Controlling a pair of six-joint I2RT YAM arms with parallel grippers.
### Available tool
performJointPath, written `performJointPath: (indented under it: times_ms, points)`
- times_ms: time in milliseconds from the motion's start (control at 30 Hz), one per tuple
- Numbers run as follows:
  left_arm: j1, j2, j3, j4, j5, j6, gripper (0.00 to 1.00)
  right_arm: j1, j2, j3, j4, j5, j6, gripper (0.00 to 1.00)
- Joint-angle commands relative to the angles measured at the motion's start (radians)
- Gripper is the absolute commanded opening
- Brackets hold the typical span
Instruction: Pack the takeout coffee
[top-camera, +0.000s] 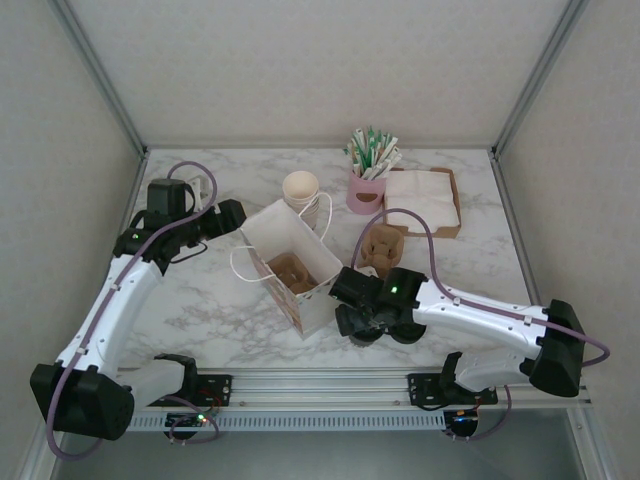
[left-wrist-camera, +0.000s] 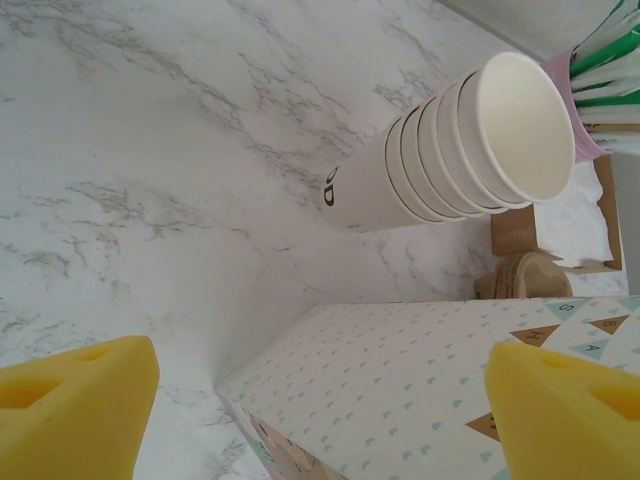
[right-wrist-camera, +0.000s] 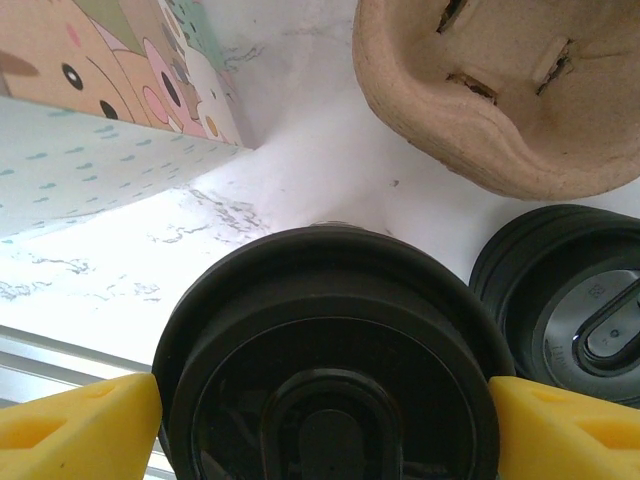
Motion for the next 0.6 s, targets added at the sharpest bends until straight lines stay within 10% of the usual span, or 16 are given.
performJointPath:
  times_ms: [0, 567]
  points:
    - [-0.010, 0.004, 0.000, -0.012, -0.014, 0.002, 0.85, 0.012, -0.018, -0.013, -0.044, -0.007, -0.012, 0.85]
    - [-0.012, 0.010, 0.003, -0.017, -0.017, 0.003, 0.85, 0.023, -0.020, -0.005, -0.057, 0.016, -0.020, 0.80]
